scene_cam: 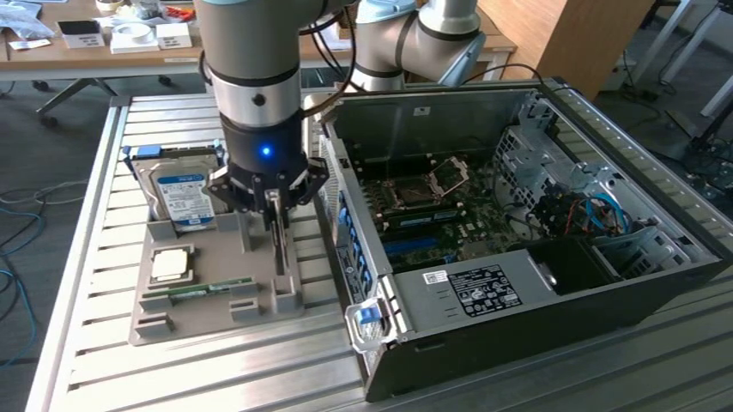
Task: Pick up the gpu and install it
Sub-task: 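Pick up the gpu and move the gpu toward the slot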
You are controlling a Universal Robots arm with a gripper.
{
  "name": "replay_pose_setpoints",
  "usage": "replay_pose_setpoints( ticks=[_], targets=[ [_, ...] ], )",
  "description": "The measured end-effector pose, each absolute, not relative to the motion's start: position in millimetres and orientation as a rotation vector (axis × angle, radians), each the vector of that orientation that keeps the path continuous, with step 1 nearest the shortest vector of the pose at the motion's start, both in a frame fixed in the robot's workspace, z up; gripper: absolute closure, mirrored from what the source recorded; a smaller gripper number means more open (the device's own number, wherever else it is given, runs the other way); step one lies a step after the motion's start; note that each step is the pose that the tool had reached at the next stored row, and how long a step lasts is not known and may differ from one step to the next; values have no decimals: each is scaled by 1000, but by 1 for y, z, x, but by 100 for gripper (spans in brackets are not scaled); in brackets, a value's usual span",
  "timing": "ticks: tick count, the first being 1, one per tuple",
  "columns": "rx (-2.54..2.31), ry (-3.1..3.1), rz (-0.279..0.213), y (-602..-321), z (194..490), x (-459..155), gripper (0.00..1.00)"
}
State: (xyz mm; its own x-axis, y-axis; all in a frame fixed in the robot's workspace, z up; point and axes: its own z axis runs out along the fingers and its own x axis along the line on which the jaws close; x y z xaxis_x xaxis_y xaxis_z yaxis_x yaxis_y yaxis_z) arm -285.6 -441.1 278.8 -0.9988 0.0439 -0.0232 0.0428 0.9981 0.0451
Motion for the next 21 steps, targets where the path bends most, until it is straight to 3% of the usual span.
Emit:
replay_pose_setpoints(
  ticks=[21],
  targets=[
    [68, 3116, 69, -441, 316, -286, 73]
  ],
)
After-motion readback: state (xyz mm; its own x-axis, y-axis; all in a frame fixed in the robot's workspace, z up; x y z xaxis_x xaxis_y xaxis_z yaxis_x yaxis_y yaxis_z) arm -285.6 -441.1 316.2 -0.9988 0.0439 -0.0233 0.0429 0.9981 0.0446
